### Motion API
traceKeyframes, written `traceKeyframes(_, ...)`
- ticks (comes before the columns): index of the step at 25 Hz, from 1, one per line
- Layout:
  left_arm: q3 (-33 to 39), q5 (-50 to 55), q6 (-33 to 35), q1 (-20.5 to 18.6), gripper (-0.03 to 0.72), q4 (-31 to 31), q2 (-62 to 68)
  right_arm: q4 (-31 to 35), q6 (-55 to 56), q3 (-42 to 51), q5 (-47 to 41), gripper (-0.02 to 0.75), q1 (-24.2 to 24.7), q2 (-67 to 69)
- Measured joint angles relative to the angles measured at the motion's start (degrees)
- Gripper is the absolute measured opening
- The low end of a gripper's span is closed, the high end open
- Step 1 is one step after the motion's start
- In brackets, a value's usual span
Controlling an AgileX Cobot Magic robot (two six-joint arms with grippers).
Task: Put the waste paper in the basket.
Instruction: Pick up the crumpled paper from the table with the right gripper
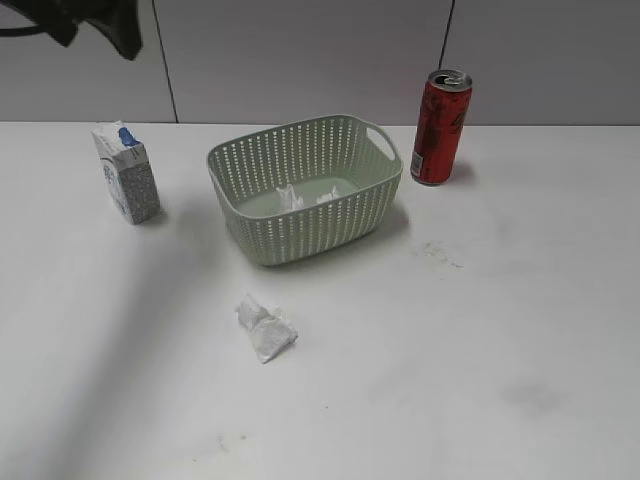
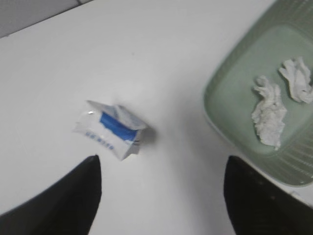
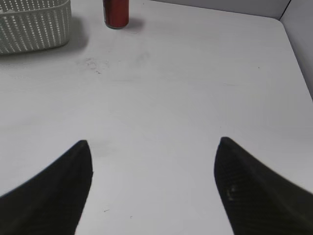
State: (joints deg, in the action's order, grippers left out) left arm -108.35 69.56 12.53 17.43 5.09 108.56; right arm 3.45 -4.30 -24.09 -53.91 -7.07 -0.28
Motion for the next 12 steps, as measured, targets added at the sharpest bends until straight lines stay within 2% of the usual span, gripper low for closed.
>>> traceKeyframes(3,3.53,0.0,-0.12,-4.05,0.59,-0.06,-3.99,0.0,0.0,0.0,0.0,0.587,0.0,0.0)
traceKeyframes(7,11.77,0.09,-0.24,-9.04,0.59,0.1,-11.31,0.0,0.0,0.0,0.0,0.587,0.0,0.0)
traceKeyframes(12,24.57,0.22,-0.24,-11.37,0.59,0.73,-22.78,0.0,0.0,0.0,0.0,0.587,0.0,0.0)
